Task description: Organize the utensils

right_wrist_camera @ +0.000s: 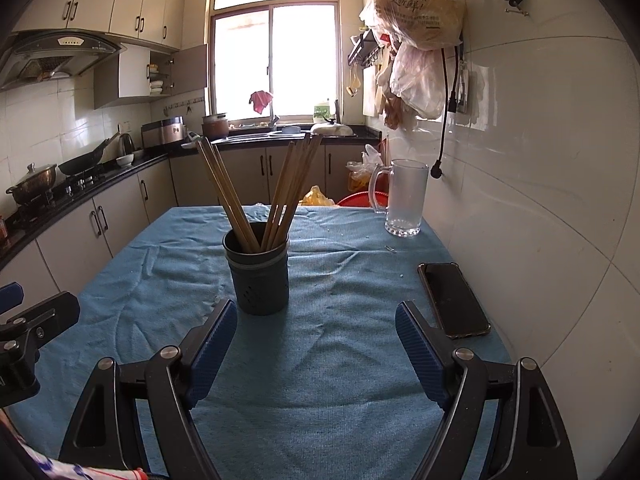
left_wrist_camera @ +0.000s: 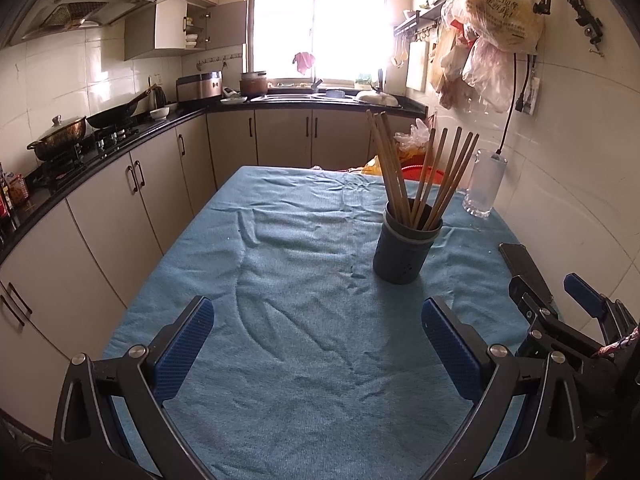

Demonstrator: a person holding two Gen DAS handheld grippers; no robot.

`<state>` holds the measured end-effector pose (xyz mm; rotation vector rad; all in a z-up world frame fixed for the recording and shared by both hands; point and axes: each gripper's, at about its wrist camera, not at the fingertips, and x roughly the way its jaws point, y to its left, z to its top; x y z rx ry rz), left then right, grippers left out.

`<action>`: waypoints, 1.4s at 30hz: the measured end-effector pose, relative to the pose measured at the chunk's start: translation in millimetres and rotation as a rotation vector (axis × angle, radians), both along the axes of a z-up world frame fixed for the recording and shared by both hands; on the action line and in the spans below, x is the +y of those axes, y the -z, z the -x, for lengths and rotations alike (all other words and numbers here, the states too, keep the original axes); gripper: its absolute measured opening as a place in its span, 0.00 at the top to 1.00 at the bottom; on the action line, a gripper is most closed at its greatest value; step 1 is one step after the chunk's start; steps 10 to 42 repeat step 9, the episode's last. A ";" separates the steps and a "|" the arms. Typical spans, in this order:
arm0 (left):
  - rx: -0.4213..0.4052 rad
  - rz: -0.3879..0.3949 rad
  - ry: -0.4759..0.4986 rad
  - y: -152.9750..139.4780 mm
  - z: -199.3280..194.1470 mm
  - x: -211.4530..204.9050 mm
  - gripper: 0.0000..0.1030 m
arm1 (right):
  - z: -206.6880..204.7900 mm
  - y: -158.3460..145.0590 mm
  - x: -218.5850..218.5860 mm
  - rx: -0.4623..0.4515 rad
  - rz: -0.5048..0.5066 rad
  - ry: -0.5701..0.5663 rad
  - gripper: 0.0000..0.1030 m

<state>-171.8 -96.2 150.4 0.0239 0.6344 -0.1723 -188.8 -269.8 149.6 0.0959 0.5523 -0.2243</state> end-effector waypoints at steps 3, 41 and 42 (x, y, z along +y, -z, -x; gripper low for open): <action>0.012 -0.002 0.003 4.2 -5.2 -0.8 0.00 | -6.0 4.4 -0.2 0.014 -0.002 -0.002 0.17; 0.051 0.006 0.019 12.4 -15.4 -3.9 0.00 | -16.9 13.5 0.5 0.044 -0.007 -0.015 0.17; 0.051 0.006 0.019 12.4 -15.4 -3.9 0.00 | -16.9 13.5 0.5 0.044 -0.007 -0.015 0.17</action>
